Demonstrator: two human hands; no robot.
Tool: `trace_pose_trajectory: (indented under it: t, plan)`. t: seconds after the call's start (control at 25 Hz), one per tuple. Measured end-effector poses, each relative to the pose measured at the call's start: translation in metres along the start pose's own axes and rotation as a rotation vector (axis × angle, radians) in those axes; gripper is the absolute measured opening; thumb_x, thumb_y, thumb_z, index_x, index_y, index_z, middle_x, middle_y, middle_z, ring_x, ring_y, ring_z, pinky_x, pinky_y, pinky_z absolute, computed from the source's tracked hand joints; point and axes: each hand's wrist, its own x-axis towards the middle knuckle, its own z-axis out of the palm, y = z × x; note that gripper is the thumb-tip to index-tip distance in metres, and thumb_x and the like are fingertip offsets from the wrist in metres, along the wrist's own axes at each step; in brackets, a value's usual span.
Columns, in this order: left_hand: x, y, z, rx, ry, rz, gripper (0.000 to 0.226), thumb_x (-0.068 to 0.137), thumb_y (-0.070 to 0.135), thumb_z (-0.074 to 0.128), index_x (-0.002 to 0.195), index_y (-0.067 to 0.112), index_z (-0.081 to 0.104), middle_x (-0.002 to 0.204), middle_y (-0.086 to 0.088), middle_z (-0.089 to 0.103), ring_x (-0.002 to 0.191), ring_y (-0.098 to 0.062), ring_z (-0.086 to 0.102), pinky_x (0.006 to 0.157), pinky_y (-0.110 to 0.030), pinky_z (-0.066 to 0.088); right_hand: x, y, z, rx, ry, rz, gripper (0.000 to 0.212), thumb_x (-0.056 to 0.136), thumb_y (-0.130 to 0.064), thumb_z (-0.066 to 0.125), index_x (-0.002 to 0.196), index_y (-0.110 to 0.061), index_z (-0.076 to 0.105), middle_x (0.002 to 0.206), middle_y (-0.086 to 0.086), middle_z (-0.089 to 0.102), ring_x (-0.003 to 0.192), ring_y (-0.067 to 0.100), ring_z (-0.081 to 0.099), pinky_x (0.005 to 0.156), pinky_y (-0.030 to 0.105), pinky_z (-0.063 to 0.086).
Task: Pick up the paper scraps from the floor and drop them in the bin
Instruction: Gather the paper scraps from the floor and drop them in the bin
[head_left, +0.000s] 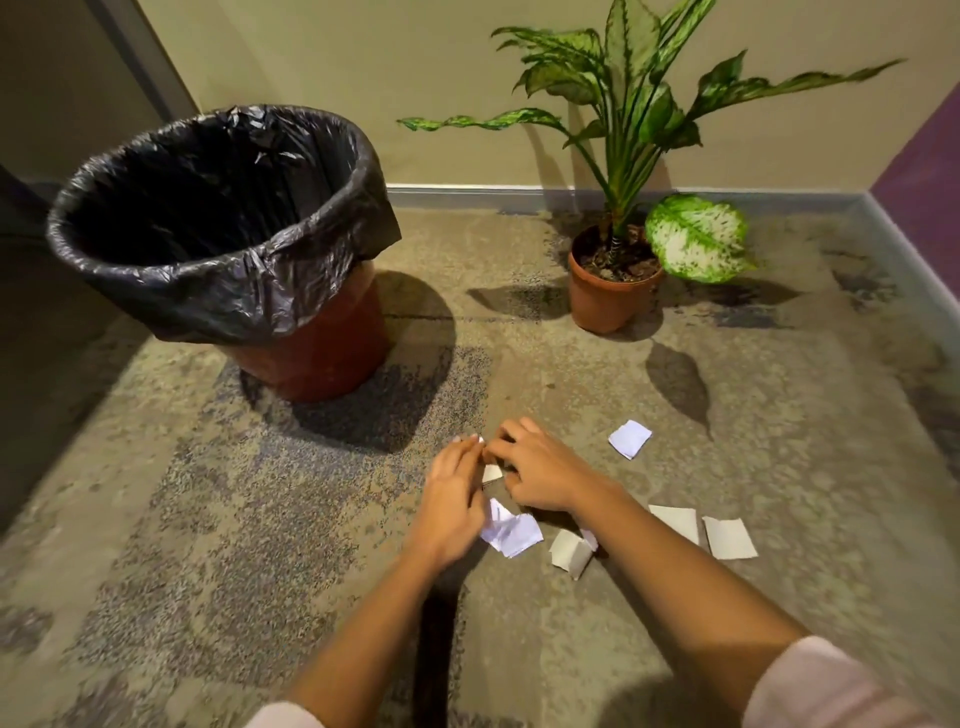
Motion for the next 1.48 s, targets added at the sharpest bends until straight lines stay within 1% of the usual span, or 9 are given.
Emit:
trace_pose_trajectory:
  t: [0.24, 0.36, 0.48, 0.56, 0.68, 0.84, 1.0, 1.2, 1.48]
  plan:
    - [-0.037, 0.068, 0.050, -0.310, 0.009, -0.028, 0.064, 0.080, 0.019, 0.033, 0.143, 0.010, 0.040, 0.147, -0.004, 0.037, 0.138, -0.018, 0.029, 0.117, -0.031, 0.022, -0.057, 0.026, -0.020, 0.002, -0.144, 0.092, 0.029, 0.078, -0.010, 0.054, 0.104, -0.017, 0.066, 0.106, 0.008, 0.053, 0.109, 0.024, 0.047, 0.083, 0.032, 0.044]
    - [-0.035, 0.080, 0.053, -0.416, 0.001, -0.028, 0.061, 0.083, 0.023, 0.037, 0.144, 0.015, 0.038, 0.140, 0.000, 0.041, 0.131, -0.012, 0.036, 0.113, -0.031, 0.029, -0.073, 0.053, -0.040, 0.070, -0.061, 0.216, 0.028, 0.077, -0.012, 0.054, 0.101, -0.021, 0.065, 0.102, 0.001, 0.055, 0.112, 0.024, 0.046, 0.089, 0.042, 0.046]
    - [-0.028, 0.062, 0.042, -0.218, -0.035, -0.032, 0.070, 0.090, 0.047, 0.047, 0.151, 0.018, 0.027, 0.154, -0.003, 0.029, 0.143, -0.021, 0.024, 0.118, -0.039, 0.021, -0.076, 0.079, -0.047, 0.018, -0.072, 0.380, 0.054, 0.080, -0.013, 0.051, 0.131, -0.032, 0.052, 0.143, 0.000, 0.041, 0.133, 0.031, 0.027, 0.103, 0.052, 0.039]
    - [-0.031, 0.049, 0.033, -0.037, -0.173, -0.016, 0.098, 0.079, 0.072, 0.053, 0.155, 0.023, 0.014, 0.161, 0.004, 0.011, 0.149, -0.016, 0.007, 0.121, -0.043, 0.010, -0.072, 0.083, -0.042, 0.039, -0.138, 0.482, 0.064, 0.082, -0.011, 0.047, 0.140, -0.037, 0.040, 0.157, -0.001, 0.022, 0.139, 0.036, 0.015, 0.109, 0.056, 0.030]
    - [-0.045, 0.043, 0.036, 0.163, -0.340, 0.139, 0.141, 0.048, 0.096, 0.054, 0.153, 0.030, -0.013, 0.162, 0.007, -0.011, 0.148, -0.014, -0.018, 0.120, -0.048, -0.008, -0.071, 0.066, -0.024, 0.044, -0.091, 0.567, 0.057, 0.084, -0.017, 0.046, 0.138, -0.036, 0.042, 0.152, 0.003, 0.023, 0.137, 0.037, 0.017, 0.108, 0.057, 0.027]
    - [-0.054, 0.055, 0.061, 0.253, -0.341, 0.221, 0.148, 0.046, 0.096, 0.053, 0.145, 0.029, -0.033, 0.159, -0.005, -0.025, 0.145, -0.024, -0.029, 0.115, -0.052, -0.018, -0.085, 0.035, -0.001, 0.115, -0.170, 0.513, 0.045, 0.089, -0.029, 0.046, 0.134, -0.028, 0.049, 0.143, 0.010, 0.033, 0.136, 0.036, 0.021, 0.110, 0.053, 0.030]
    - [-0.042, 0.065, 0.059, 0.235, -0.280, 0.137, 0.143, 0.056, 0.081, 0.067, 0.146, 0.019, -0.025, 0.161, -0.016, -0.009, 0.150, -0.029, -0.009, 0.119, -0.050, 0.002, -0.114, 0.057, -0.036, 0.219, -0.128, 0.631, 0.062, 0.085, -0.045, 0.057, 0.143, -0.032, 0.039, 0.151, 0.013, 0.031, 0.142, 0.038, 0.017, 0.116, 0.053, 0.021]
    - [-0.030, 0.063, 0.033, 0.492, -0.288, -0.016, 0.152, 0.042, 0.082, 0.072, 0.152, 0.026, -0.015, 0.154, -0.008, 0.006, 0.139, -0.030, 0.019, 0.109, -0.045, 0.028, -0.168, 0.094, -0.059, 0.099, -0.413, 0.905, 0.141, 0.043, -0.074, 0.080, 0.152, -0.038, -0.002, 0.161, 0.015, -0.004, 0.146, 0.043, 0.002, 0.115, 0.058, 0.021]
    - [-0.023, 0.083, 0.041, 0.431, -0.428, -0.042, 0.153, 0.041, 0.065, 0.087, 0.152, 0.031, -0.013, 0.133, -0.010, 0.018, 0.122, -0.028, 0.025, 0.101, -0.042, 0.040, -0.149, 0.041, -0.002, 0.118, -0.288, 0.739, 0.147, 0.037, -0.063, 0.088, 0.149, -0.039, -0.004, 0.148, 0.017, 0.000, 0.139, 0.040, -0.004, 0.114, 0.051, 0.023]
